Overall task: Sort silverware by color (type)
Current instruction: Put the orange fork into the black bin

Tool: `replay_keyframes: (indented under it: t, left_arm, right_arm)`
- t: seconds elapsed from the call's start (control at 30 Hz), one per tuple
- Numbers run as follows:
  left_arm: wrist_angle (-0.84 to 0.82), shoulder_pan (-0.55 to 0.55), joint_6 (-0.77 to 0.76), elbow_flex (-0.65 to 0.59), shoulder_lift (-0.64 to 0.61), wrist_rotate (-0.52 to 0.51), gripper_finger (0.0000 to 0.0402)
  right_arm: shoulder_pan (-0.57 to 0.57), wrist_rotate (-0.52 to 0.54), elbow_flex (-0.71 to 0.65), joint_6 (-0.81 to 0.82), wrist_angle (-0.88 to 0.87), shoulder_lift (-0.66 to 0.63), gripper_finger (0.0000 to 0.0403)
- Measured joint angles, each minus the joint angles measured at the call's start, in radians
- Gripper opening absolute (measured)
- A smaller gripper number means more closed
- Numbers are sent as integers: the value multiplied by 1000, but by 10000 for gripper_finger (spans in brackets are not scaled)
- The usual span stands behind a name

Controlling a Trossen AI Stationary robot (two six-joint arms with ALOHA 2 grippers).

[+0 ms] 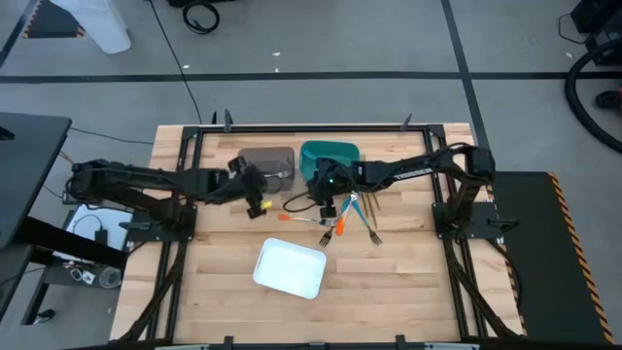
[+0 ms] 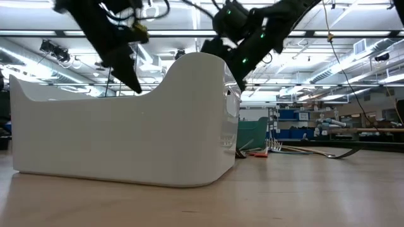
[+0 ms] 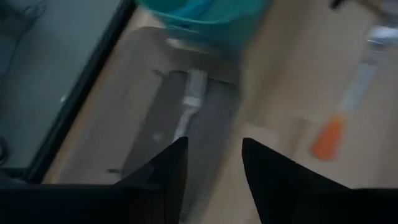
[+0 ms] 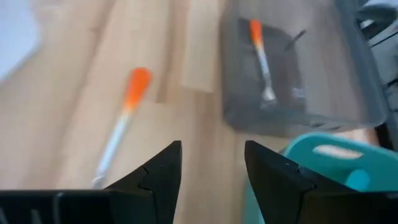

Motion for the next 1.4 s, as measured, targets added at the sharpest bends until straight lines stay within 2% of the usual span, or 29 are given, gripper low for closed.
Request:
replay_keyframes:
  t: [0.2,0.4,0.63,1.0,1.1,1.4]
  left_arm:
    - [136,-132,42,-85,-16,46,160]
    - [192,-194,-53,-127,-14,42,160]
    - [212,-199,-138,-108,-14,44,160]
    - [164,-199,-206,-44,-14,45,160]
    - [115,-199,-233,-33,-14,45,160]
    - [62,-197,-276,-32,-14,45,160]
  right_arm:
    - [49,-84,0,141,-27,-47,187]
    - [106,-78,-26,254,-47,-38,187]
    - [136,-4,-47,295,-111,-43,187]
    - [150,5,-48,337,-208,-48,187]
    - [152,13,-70,350,-178,-48,187]
    - [190,153,-133,369,-141,-47,187]
